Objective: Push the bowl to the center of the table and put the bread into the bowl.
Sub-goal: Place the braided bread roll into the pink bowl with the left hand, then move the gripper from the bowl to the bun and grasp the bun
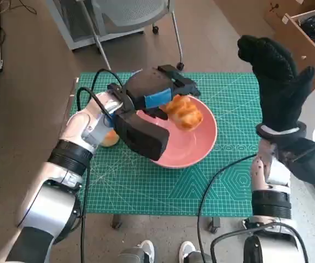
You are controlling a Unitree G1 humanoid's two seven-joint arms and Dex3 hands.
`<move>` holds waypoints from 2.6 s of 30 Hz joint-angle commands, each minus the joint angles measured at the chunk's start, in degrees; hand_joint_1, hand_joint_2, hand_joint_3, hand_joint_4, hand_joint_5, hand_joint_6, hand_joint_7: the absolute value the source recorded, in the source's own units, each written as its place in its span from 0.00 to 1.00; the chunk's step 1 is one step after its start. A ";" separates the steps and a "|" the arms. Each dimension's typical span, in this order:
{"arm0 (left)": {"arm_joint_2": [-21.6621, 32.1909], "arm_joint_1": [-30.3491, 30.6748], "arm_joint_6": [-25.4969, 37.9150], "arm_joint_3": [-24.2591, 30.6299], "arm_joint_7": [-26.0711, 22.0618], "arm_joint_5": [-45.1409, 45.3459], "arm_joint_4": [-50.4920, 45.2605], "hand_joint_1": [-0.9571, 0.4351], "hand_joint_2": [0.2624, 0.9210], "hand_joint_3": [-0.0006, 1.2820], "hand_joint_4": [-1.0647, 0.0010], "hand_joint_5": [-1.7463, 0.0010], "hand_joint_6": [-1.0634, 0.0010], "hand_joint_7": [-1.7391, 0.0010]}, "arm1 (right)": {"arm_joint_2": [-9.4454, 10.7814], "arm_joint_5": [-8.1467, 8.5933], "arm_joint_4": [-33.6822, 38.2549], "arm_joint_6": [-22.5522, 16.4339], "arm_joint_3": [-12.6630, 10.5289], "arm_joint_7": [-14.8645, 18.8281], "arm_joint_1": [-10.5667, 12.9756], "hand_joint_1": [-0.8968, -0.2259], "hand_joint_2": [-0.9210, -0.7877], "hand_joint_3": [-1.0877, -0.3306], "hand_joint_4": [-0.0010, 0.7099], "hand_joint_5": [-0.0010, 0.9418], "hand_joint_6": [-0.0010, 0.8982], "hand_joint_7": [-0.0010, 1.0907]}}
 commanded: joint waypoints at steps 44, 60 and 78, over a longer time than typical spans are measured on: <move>22.67 20.45 -6.38 13.70 2.51 -7.39 -18.14 0.26 0.86 0.00 0.91 0.99 0.75 0.92 | 1.61 2.15 9.26 -0.90 0.35 4.92 -3.75 0.36 0.00 0.48 0.31 0.01 0.29 0.15; 20.50 23.35 0.98 13.83 -2.63 -9.14 -15.33 0.33 0.79 0.00 0.88 1.00 0.73 0.95 | 1.65 2.67 8.90 0.82 0.39 5.55 -4.59 0.31 0.00 0.49 0.31 0.00 0.29 0.15; 13.66 16.44 7.43 7.58 -5.06 -6.66 4.55 0.40 0.76 0.00 0.96 1.00 0.78 0.99 | 0.82 2.68 7.82 1.40 0.19 6.32 -4.36 0.32 0.00 0.53 0.32 0.00 0.29 0.13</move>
